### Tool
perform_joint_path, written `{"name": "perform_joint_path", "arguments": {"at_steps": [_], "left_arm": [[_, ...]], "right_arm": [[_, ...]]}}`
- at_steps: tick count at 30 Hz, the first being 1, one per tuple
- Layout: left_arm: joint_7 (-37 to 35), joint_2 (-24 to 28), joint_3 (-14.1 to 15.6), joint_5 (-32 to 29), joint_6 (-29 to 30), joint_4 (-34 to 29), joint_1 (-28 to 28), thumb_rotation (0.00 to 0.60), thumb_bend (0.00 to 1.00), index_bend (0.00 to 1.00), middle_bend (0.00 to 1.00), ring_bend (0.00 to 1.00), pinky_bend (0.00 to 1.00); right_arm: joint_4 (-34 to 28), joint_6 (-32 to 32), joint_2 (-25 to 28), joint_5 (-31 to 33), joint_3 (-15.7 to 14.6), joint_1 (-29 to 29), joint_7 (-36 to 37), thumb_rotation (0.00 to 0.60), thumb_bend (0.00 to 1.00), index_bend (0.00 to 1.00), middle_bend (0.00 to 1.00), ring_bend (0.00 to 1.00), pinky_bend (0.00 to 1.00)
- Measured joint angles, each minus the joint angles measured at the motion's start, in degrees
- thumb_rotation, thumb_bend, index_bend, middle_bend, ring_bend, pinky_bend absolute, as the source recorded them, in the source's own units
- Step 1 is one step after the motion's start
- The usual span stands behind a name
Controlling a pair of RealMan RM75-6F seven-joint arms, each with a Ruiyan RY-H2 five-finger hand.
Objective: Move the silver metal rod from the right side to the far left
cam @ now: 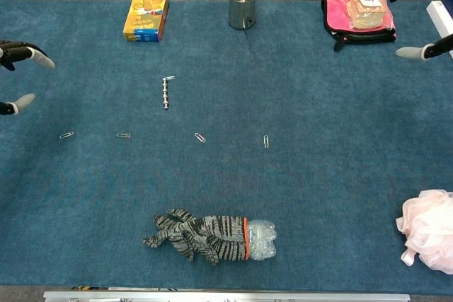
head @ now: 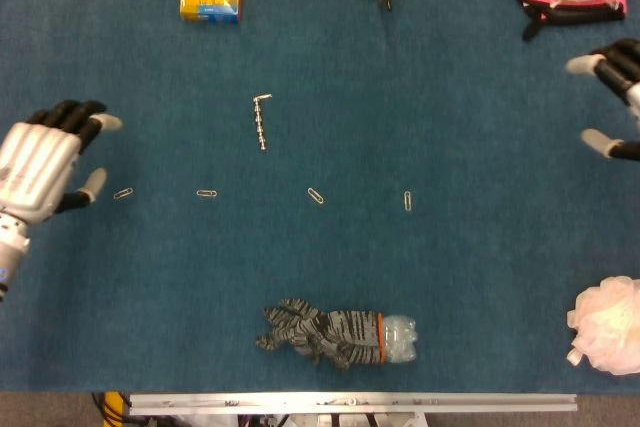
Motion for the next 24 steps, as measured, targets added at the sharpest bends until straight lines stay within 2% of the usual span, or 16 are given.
{"name": "perform_joint_path", "arguments": {"at_steps": [5,12,17,24], "left_arm": [[-2.6,-1.3,-0.3,1.1,-2.9,1.7,-3.5,0.600,0.38,0.25,0.18,0.14,0.25],[-7.7,-3.3,-0.3,1.2,-8.3,4.6,-7.9,0.600,0.38,0.27,0.03,0.00,0.12],[-9.9,-5.1,-0.2,1.8,-11.4,7.7,-11.6,0.600,0.42,0.28,0.00,0.00,0.07],[-9.8,-7.8,0.1,2.9,-14.6,10.3,-15.5,0.600,0.52,0.28,0.00,0.00,0.06]], "right_arm": [[0.0,2.2,1.0,0.8,0.2,-3.6,-1.0,0.600,0.08,0.36,0.40,0.32,0.40],[0.3,3.0,1.3,3.0,0.5,-7.3,-0.9,0.600,0.09,0.36,0.40,0.32,0.40],[0.7,3.9,1.8,4.1,1.6,-9.3,0.1,0.600,0.09,0.37,0.40,0.32,0.40],[0.5,4.2,2.8,4.8,3.0,-10.8,1.0,0.600,0.09,0.38,0.40,0.32,0.40]]}}
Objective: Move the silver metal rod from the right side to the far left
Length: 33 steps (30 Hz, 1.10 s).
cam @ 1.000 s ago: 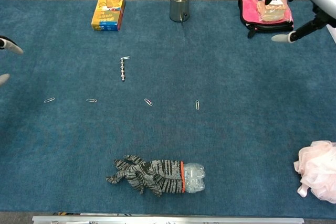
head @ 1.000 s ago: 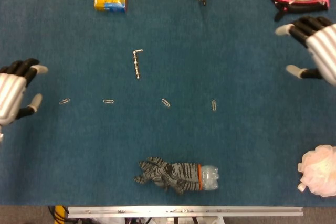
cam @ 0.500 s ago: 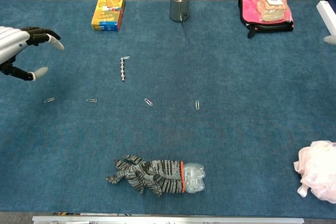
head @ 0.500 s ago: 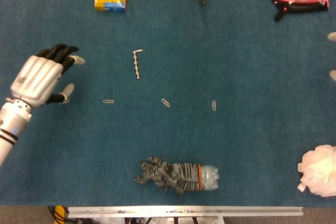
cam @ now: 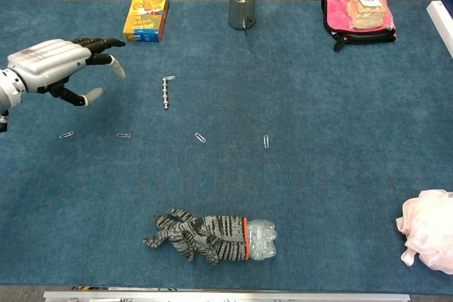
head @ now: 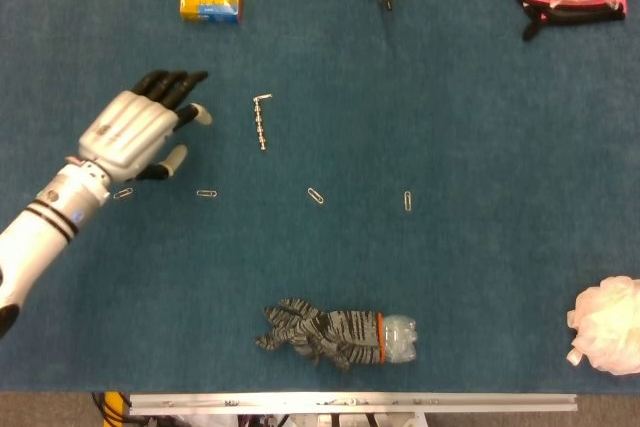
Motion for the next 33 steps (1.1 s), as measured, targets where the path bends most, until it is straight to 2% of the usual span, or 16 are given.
{"name": "perform_joint_path", "arguments": {"at_steps": [9,23,33], "left_arm": [[-1.3,-1.4,0.7,-1.4,-3.8,0.4,-3.7,0.600,0.66,0.28,0.00,0.00,0.06],[5.6,-1.9,1.0,-5.7,-5.1,-3.1,-5.4,0.600,0.66,0.28,0.00,0.00,0.03],[9.9,-3.1,1.0,-8.3,-7.7,-3.5,-7.7,0.600,0.69,0.22,0.00,0.00,0.02]], "right_arm": [[1.0,-0.3,0.0,0.1,1.3,-0.9,2.5,0.600,0.09,0.39,0.40,0.32,0.40],[0.9,-1.1,0.3,-1.4,3.0,-1.4,5.3,0.600,0.09,0.40,0.40,0.32,0.40],[1.0,-1.2,0.6,-1.3,3.8,-2.1,6.0,0.600,0.09,0.40,0.40,0.32,0.40]]}}
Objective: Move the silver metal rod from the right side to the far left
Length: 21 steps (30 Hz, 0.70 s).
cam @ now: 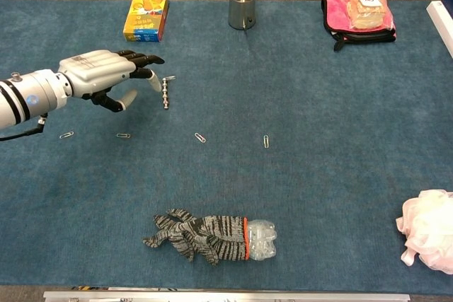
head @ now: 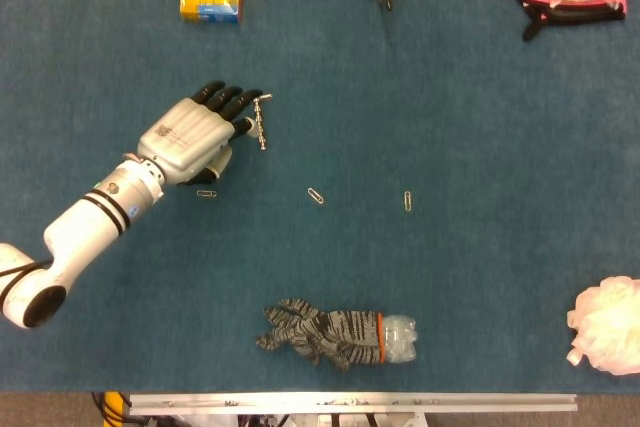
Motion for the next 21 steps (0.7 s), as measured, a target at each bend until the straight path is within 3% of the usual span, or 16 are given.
{"name": "perform_joint_path", "arguments": {"at_steps": [6,21], "left_arm": [[2.9,-1.5,0.3,-2.0,-1.3,1.1,-1.0,0.600,0.70,0.17,0.00,0.00,0.01],[5.2,-3.6,1.8,-4.2,-3.7,3.5,-2.7,0.600,0.70,0.17,0.00,0.00,0.01]], "right_arm": [[0.2,-0.2,0.3,0.4,0.4,-0.4,0.1,0.600,0.09,0.41,0.40,0.32,0.40],[-0.1,-0.4,0.9,0.0,1.1,-0.9,0.7,0.600,0.09,0.41,0.40,0.32,0.40]]}}
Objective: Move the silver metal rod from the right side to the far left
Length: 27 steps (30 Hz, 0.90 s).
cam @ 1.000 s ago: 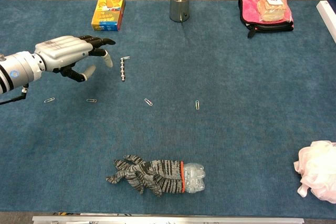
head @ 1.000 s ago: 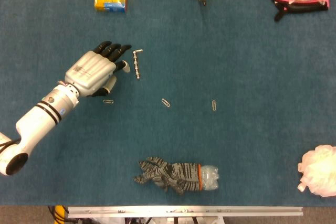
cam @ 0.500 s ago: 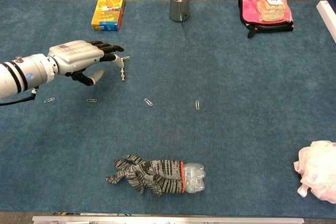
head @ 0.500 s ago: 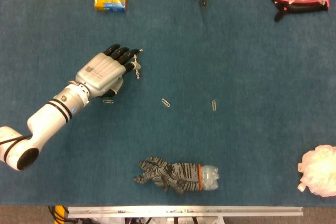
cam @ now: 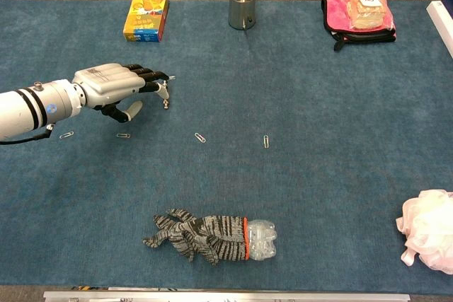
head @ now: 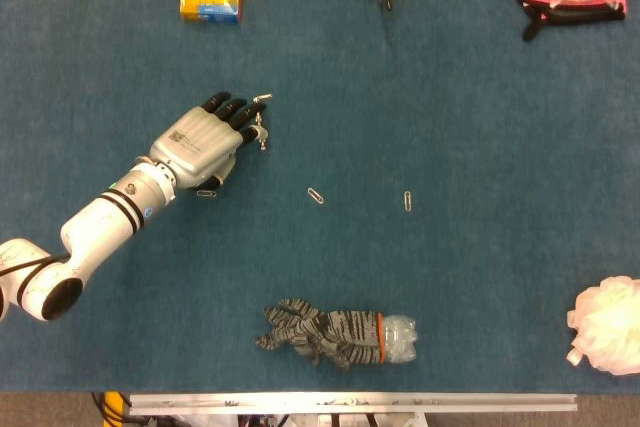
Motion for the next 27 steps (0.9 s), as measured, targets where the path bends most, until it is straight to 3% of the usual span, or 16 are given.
{"name": "perform_joint_path", "arguments": {"at_steps": [27], "left_arm": [[-0.6,-2.2,1.0,1.3,2.1,2.2,-0.4,0.600,0.70,0.17,0.00,0.00,0.00]], "right_arm": [[-0.5,0.3,0.3,-0.5,0.6,-0.9,0.4,0.600,0.09,0.43,0.40,0.32,0.40]]}}
